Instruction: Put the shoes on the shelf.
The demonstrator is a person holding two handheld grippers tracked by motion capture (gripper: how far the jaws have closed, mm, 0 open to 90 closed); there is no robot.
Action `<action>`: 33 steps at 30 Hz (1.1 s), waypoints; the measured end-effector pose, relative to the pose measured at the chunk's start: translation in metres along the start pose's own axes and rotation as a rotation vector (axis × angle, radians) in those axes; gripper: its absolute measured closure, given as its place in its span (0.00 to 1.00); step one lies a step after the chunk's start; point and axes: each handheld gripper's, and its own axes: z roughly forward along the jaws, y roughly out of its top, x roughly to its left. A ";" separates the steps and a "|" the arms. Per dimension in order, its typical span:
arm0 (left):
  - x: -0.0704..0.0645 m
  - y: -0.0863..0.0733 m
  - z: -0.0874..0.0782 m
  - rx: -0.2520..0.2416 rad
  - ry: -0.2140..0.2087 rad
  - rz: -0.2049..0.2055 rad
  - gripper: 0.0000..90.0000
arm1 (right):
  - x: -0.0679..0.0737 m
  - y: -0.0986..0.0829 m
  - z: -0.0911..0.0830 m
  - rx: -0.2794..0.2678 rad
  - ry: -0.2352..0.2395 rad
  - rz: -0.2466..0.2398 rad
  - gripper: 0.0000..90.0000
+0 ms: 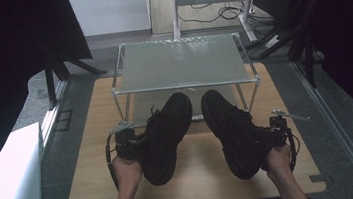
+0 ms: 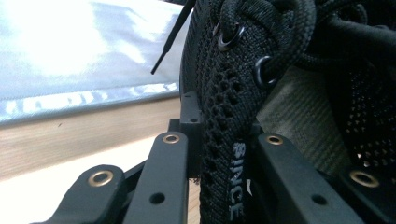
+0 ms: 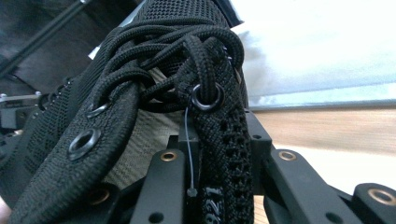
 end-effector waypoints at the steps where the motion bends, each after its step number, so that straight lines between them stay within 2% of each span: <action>1: -0.002 0.002 -0.001 -0.009 -0.003 0.000 0.88 | 0.005 0.003 0.000 -0.007 0.016 0.005 0.84; 5: -0.009 0.010 -0.006 -0.033 -0.010 -0.001 0.88 | 0.013 0.009 -0.001 -0.017 0.033 -0.003 0.84; 9: -0.011 0.014 -0.009 -0.052 -0.014 -0.013 0.88 | 0.018 0.014 -0.001 -0.028 0.043 -0.002 0.84; 14: -0.011 0.021 -0.013 -0.092 -0.012 -0.040 0.88 | 0.022 0.022 0.001 -0.056 0.073 0.032 0.84; 20: -0.013 0.032 -0.014 -0.123 -0.006 -0.051 0.88 | 0.030 0.035 0.007 -0.071 0.070 0.021 0.84; 29: -0.014 0.049 -0.011 -0.152 -0.002 -0.067 0.88 | 0.038 0.049 0.016 -0.089 0.081 0.039 0.83; 30: -0.014 0.052 -0.010 -0.156 0.002 -0.070 0.88 | 0.039 0.054 0.019 -0.087 0.084 0.053 0.83; 33: -0.014 0.059 -0.008 -0.168 0.021 -0.075 0.88 | 0.041 0.061 0.024 -0.092 0.072 0.045 0.83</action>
